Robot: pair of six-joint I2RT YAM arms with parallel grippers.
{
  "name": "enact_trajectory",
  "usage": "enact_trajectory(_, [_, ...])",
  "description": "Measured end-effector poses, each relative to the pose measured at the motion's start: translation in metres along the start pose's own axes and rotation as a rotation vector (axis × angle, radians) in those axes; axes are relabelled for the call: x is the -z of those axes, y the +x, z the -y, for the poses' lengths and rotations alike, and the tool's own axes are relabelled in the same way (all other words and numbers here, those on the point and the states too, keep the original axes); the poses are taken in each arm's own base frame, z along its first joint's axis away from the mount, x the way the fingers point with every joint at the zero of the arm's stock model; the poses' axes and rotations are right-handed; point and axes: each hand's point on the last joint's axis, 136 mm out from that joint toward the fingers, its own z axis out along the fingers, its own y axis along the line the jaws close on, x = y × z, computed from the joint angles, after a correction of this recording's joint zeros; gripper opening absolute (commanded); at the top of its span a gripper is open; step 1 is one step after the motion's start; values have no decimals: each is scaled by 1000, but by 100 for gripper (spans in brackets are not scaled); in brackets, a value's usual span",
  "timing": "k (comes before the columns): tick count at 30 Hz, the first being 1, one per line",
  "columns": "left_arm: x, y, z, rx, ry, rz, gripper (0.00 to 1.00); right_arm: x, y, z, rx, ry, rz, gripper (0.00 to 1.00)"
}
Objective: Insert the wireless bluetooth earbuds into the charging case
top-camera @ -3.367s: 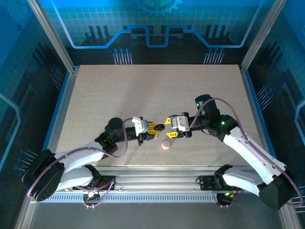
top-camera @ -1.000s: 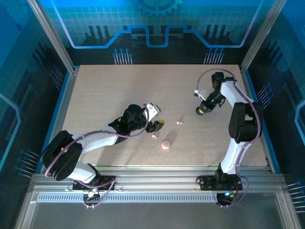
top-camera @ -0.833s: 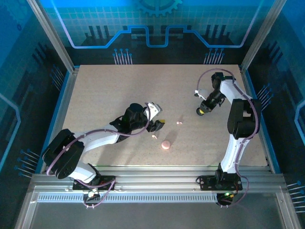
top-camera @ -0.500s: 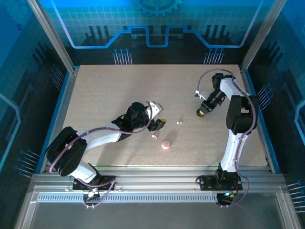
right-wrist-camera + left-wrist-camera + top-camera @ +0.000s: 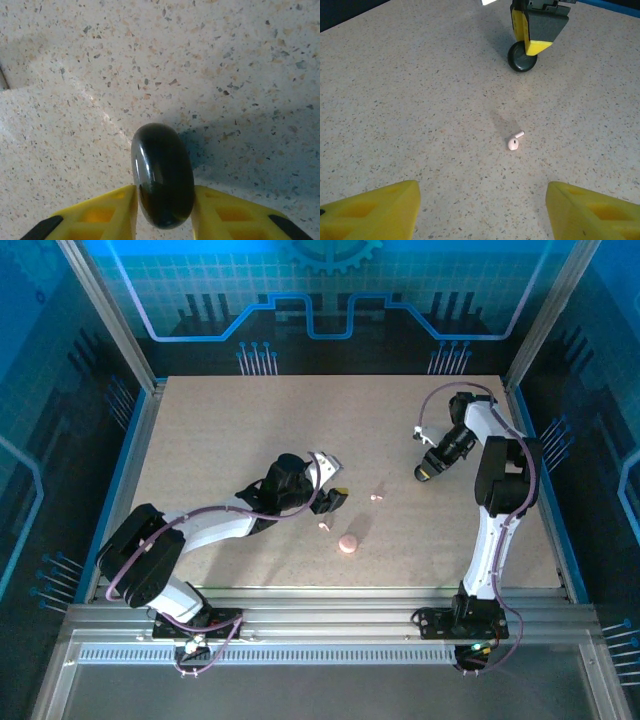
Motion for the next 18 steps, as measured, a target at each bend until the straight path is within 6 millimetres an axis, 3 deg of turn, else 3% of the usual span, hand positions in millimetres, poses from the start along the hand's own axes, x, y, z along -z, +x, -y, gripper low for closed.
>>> enact_trajectory(9, [-3,1,-2,1,-7,-6,65,1,-1,5,-24,15,8,44])
enact_trajectory(18, [-6,-2,-3,1,-9,-4,65,2,-1,13,-44,40,20,45])
